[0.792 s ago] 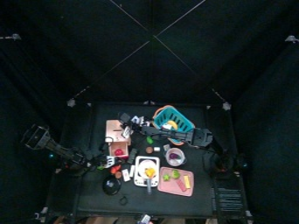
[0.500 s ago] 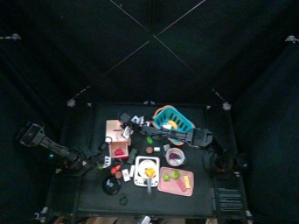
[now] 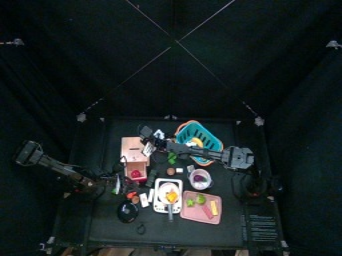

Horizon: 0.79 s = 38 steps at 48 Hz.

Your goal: Grab squash

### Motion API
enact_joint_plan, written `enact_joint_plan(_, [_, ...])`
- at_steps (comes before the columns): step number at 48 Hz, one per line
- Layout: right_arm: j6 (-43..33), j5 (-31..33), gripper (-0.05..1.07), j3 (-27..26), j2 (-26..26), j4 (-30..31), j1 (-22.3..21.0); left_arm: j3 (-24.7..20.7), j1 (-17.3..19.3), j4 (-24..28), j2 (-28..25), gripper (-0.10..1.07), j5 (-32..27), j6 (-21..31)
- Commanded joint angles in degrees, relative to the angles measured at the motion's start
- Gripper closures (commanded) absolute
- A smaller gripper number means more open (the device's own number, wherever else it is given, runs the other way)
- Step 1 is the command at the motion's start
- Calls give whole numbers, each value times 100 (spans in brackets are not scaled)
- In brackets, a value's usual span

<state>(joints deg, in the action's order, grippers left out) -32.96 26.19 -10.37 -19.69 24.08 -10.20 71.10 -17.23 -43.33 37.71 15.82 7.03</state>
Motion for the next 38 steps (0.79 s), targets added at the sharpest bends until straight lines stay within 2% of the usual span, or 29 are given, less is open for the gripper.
enact_joint_plan(1, [-53,-79,97,325,677,-9,255,-123,18,562,18,8,-149,-18])
enact_joint_plan(8, [-123,-352,97,914,1107,-176,606,-105,18,1274,88,9,-264,-18])
enact_joint_plan(16, [-167,-431,96,1494,1371,-431,914,-88,123,1802,299,9,-264,-9])
enact_joint_plan(26, [-229,-422,95,2215,1731,-747,1477,-62,510,1934,888,9,-290,-35])
enact_joint_plan(32, [-299,-422,91,2566,1925,-1222,1723,-62,879,2443,1230,8,-281,-62])
enact_joint_plan(38, [-264,-422,80,2909,2118,-1433,1934,-123,1213,3103,1371,8,-281,-79])
